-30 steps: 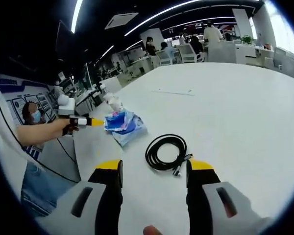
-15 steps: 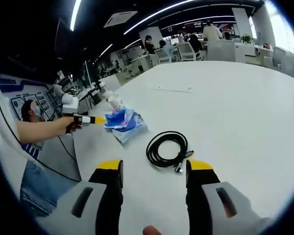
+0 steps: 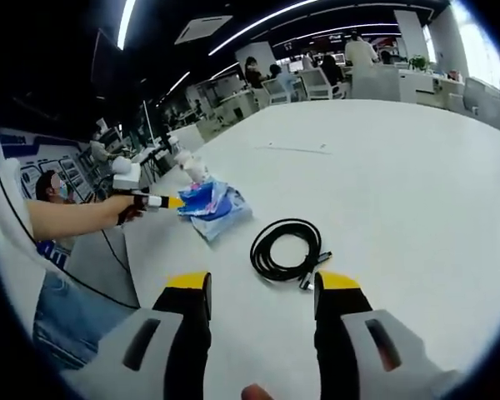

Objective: Arrange the tabletop items into an orderly group along one side of the table until the central work area is clear of visible clutter.

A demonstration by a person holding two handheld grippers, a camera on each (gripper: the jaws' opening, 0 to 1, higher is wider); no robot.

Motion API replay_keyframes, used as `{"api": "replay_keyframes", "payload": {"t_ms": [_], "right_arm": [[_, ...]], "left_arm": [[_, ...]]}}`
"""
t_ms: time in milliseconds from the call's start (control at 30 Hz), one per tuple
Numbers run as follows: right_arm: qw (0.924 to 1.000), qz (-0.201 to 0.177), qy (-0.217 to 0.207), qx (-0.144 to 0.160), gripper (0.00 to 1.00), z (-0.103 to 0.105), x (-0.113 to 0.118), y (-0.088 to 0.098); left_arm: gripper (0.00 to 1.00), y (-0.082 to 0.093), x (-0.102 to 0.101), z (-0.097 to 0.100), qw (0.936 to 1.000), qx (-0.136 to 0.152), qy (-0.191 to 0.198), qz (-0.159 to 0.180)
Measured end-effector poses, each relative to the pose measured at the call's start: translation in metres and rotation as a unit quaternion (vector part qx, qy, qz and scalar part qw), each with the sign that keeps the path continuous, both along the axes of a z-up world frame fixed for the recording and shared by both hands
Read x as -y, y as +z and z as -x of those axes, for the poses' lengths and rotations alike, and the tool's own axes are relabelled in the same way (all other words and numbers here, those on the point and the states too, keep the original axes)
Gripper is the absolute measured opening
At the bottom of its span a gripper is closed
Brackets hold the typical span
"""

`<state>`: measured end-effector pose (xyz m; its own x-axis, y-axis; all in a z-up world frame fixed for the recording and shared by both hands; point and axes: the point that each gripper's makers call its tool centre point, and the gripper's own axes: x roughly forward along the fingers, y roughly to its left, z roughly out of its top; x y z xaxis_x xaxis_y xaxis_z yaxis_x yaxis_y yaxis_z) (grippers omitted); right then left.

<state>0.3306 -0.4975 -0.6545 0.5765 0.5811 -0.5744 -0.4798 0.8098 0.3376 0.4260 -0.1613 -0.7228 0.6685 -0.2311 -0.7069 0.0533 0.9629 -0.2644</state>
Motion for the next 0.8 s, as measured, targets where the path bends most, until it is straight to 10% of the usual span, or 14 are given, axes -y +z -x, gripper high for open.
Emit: {"api": "replay_keyframes", "payload": {"t_ms": [300, 800], "right_arm": [[1.0, 0.0, -0.002, -0.003, 0.47, -0.002, 0.002, -0.003], [0.9996, -0.009, 0.027, -0.007, 0.44, -0.024, -0.025, -0.007]], "left_arm": [[0.0, 0.007, 0.003, 0.0, 1.0, 0.006, -0.001, 0.003], [0.0, 0.046, 0.045, 0.004, 0.992, 0.044, 0.028, 0.115]]}}
